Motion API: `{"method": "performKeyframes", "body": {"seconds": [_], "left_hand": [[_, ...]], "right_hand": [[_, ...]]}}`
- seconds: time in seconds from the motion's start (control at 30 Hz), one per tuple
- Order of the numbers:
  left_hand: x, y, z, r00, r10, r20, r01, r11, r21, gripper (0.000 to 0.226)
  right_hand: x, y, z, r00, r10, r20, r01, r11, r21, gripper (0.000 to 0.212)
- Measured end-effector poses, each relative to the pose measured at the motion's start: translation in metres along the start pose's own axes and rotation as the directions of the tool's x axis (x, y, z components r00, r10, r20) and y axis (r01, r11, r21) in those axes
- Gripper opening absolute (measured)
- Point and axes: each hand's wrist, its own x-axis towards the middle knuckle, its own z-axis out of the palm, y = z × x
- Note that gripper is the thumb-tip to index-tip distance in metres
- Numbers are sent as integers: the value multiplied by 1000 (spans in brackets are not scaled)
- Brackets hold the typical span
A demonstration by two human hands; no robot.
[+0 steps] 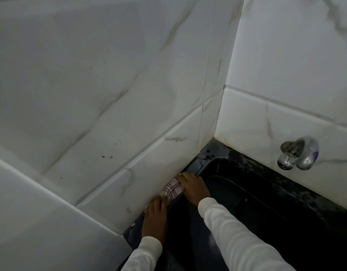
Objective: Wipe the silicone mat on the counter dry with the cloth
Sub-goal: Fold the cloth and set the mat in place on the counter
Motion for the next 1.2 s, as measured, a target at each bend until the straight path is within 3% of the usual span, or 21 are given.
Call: {"method": "performKeyframes", "body": {"seconds": [0.2,0.3,0.53,0.73,0.83,0.97,1.2], "left_hand": [[-4,-16,0,999,27,-34,-32,986,-163,79],[-4,-18,-1,998,-19,-66,4,973,-231,74],[3,-24,-13,998,45,-54,-52,987,-151,58],[15,-8,-46,989,108,-104,-121,984,-129,45],[27,8,-60,964,208,-165,-227,969,-102,29],[51,37,-76,934,317,-162,-335,938,-93,50],[81,108,-90,873,472,-122,-487,851,-198,32]], "right_hand": [[4,2,4,999,-41,-28,40,998,-43,76],[7,3,-3,991,-94,-95,86,993,-86,64],[13,4,-4,991,-48,-127,38,996,-85,38],[-2,20,-27,976,-61,-207,50,997,-59,40],[-19,37,-43,964,-21,-267,7,998,-56,41],[-55,70,-63,953,86,-290,-111,991,-69,32],[-150,111,-99,865,284,-414,-323,946,-26,31]]}}
